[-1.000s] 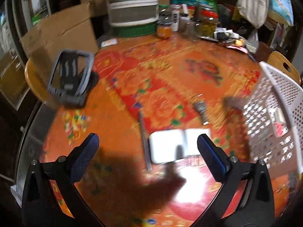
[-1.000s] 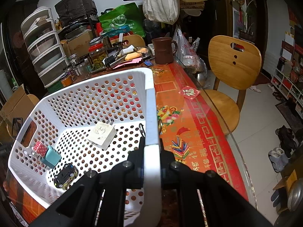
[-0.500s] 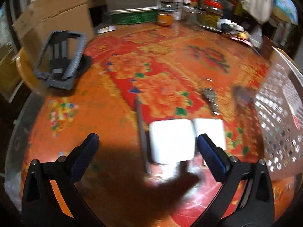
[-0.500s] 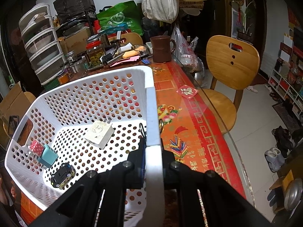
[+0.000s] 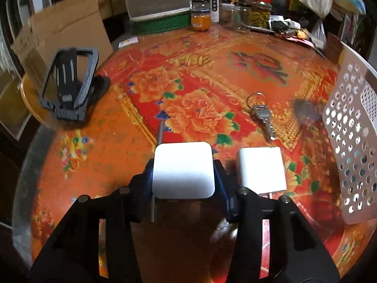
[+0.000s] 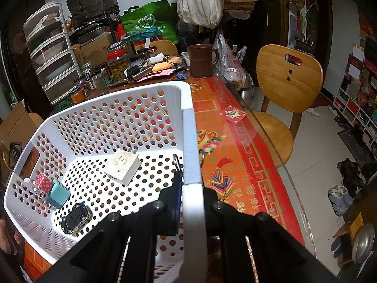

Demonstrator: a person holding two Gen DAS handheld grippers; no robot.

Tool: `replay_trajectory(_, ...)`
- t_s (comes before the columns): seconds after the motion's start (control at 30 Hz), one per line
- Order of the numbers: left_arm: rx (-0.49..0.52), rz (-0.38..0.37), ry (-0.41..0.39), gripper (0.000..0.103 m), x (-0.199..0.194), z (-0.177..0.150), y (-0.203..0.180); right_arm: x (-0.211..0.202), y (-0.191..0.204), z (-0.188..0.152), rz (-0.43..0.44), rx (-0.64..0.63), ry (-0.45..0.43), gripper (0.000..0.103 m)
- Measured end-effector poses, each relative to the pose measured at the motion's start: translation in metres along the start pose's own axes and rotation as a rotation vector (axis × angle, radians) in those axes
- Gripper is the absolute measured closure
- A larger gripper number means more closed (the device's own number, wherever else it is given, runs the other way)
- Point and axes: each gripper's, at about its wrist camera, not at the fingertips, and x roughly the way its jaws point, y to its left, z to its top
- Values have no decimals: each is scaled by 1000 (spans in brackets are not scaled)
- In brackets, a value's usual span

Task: Organize rigid objects
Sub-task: 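Grasp the flat white square charger and lift it toward the basket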

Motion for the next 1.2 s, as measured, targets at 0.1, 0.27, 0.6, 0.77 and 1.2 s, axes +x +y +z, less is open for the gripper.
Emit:
replay_trajectory(0.1,4,-20,-35,59,-12,3,-2,0,0,0,1,1,-1,94)
replay_trajectory(0.27,12,-34,-107,59,-51,18,-3,1,0,0,3,1,-2,94)
replay_trajectory(0.6,81,1,-242,59,-139,47,-44,1,0,0,10,4,-3,94)
replay_trajectory(0.77,143,-15,-271,59,-165,56,-85,1,0,0,11,4,-3,94)
replay_trajectory(1.2,382,-21,-211,59,-146,62,-214,1,0,-1,8,5,0,94)
